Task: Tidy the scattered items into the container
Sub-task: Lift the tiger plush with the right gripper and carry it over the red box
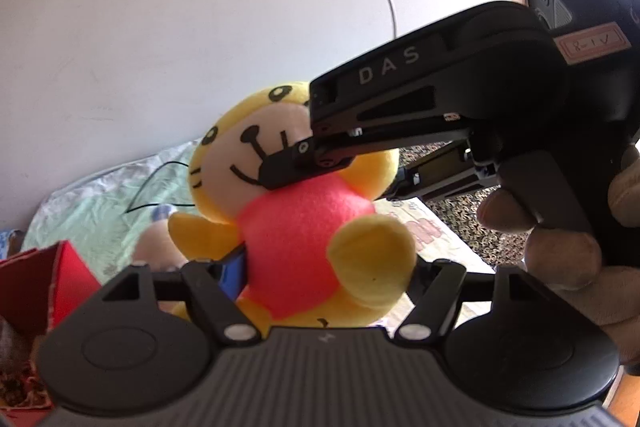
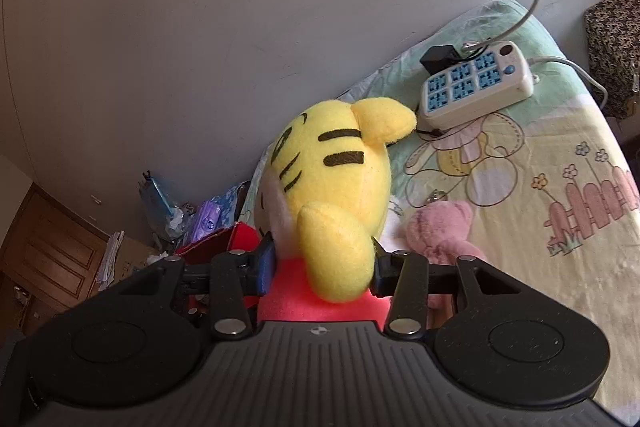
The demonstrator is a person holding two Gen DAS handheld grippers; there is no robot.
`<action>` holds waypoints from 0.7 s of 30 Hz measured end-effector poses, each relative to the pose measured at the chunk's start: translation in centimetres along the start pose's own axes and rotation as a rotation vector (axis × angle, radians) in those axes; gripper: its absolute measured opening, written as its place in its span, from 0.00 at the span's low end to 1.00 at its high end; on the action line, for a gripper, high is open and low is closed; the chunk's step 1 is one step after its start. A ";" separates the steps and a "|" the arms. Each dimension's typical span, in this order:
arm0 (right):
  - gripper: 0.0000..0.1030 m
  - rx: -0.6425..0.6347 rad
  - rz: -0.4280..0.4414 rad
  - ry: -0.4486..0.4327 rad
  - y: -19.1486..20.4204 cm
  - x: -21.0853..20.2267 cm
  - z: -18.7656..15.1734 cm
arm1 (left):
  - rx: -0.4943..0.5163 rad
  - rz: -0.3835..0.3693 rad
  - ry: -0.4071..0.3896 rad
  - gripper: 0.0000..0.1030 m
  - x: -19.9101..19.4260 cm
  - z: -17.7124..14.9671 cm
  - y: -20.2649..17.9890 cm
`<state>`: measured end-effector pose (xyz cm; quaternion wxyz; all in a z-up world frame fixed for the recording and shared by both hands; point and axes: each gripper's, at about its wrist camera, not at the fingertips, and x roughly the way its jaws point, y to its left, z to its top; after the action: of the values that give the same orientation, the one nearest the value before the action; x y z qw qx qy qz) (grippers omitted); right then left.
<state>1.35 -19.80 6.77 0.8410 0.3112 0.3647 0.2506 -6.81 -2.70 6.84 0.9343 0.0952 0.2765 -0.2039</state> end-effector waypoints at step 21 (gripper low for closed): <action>0.45 -0.038 -0.042 -0.024 14.4 10.1 -6.5 | -0.035 -0.047 -0.038 0.70 -6.8 -4.4 16.0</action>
<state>-0.29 -1.21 8.81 0.8562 0.2906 0.3561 0.2357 -7.14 15.18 8.01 0.9358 0.0683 0.2645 -0.2228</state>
